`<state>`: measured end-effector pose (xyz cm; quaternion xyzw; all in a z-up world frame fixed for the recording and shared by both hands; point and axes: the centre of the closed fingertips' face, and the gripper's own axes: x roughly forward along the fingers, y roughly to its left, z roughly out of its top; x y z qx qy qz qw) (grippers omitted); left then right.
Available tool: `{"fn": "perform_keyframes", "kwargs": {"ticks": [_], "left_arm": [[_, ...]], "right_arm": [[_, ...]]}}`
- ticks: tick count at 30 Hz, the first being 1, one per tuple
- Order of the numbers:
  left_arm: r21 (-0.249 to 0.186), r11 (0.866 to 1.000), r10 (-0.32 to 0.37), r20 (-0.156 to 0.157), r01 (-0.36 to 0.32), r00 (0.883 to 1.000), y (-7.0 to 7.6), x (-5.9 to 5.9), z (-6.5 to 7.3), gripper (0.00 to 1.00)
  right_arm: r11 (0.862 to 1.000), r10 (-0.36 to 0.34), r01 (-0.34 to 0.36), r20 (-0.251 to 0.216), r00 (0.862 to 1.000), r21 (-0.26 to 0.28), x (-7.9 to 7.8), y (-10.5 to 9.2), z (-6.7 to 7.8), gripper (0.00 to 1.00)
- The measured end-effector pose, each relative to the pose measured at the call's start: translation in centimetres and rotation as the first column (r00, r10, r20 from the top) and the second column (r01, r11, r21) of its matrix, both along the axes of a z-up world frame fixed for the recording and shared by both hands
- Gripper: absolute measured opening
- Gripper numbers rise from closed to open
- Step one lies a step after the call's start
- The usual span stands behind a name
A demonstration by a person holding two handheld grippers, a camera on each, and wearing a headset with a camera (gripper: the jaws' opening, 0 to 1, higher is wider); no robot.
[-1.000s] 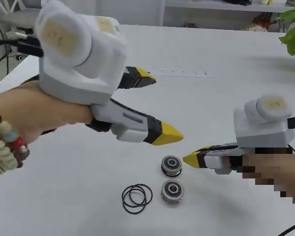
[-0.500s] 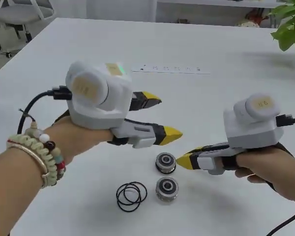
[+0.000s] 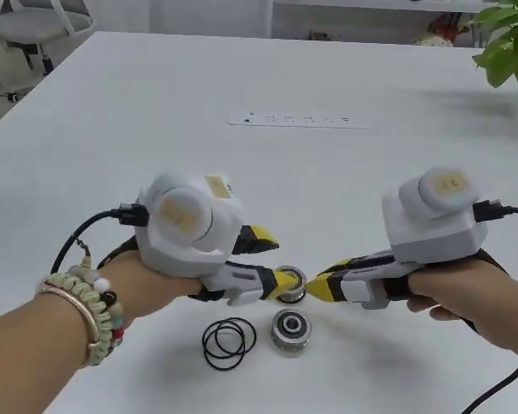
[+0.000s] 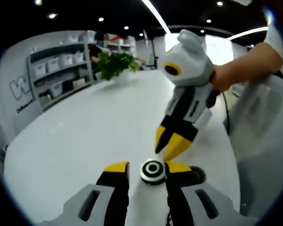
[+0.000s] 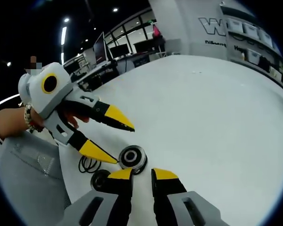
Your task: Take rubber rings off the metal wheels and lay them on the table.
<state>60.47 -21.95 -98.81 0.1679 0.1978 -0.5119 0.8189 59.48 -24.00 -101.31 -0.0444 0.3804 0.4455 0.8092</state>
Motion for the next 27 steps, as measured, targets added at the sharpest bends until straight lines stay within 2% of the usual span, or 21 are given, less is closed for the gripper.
{"fn": "perform_keyframes", "kwargs": {"ticks": [4,11,12,13,16,21,24,27], "left_arm": [[-0.001,1.000,0.000,-0.018,0.000,1.000,-0.1,-0.2,-0.5,0.26],[-0.010,1.000,0.025,-0.051,-0.025,0.998,-0.6,-0.1,-1.2,0.19],[-0.007,1.000,0.025,-0.051,-0.026,0.998,-0.6,-0.2,-1.3,0.18],[0.013,1.000,0.026,-0.054,-0.026,0.998,-0.5,-0.3,-1.7,0.17],[-0.004,1.000,0.027,-0.063,-0.028,0.998,-0.7,-0.4,-1.5,0.15],[0.010,1.000,0.028,-0.045,-0.028,0.999,-0.7,-0.6,-1.5,0.14],[0.009,0.999,0.035,-0.048,-0.034,0.998,-0.7,-0.4,-1.5,0.14],[0.007,0.999,0.036,-0.049,-0.036,0.998,-0.6,-0.5,-1.5,0.14]], "right_arm": [[1.000,0.017,-0.017,-0.011,1.000,-0.012,-0.3,0.1,-0.2,0.14],[0.996,0.069,-0.068,0.022,0.997,-0.053,-0.6,0.3,-1.0,0.16],[0.996,0.071,-0.069,0.023,0.997,-0.052,-0.6,0.4,-1.0,0.17],[0.996,0.074,-0.073,0.025,0.997,-0.052,-0.7,0.5,-1.1,0.17],[0.994,0.091,-0.088,0.048,0.995,-0.061,-0.7,0.8,-1.2,0.17],[0.994,0.097,-0.093,0.079,0.992,-0.057,-0.5,1.1,-1.1,0.19],[0.994,0.099,-0.096,0.087,0.991,-0.047,-0.4,1.3,-1.2,0.18],[0.990,0.127,-0.119,0.114,0.985,-0.076,-0.4,1.1,-1.3,0.15]]}}
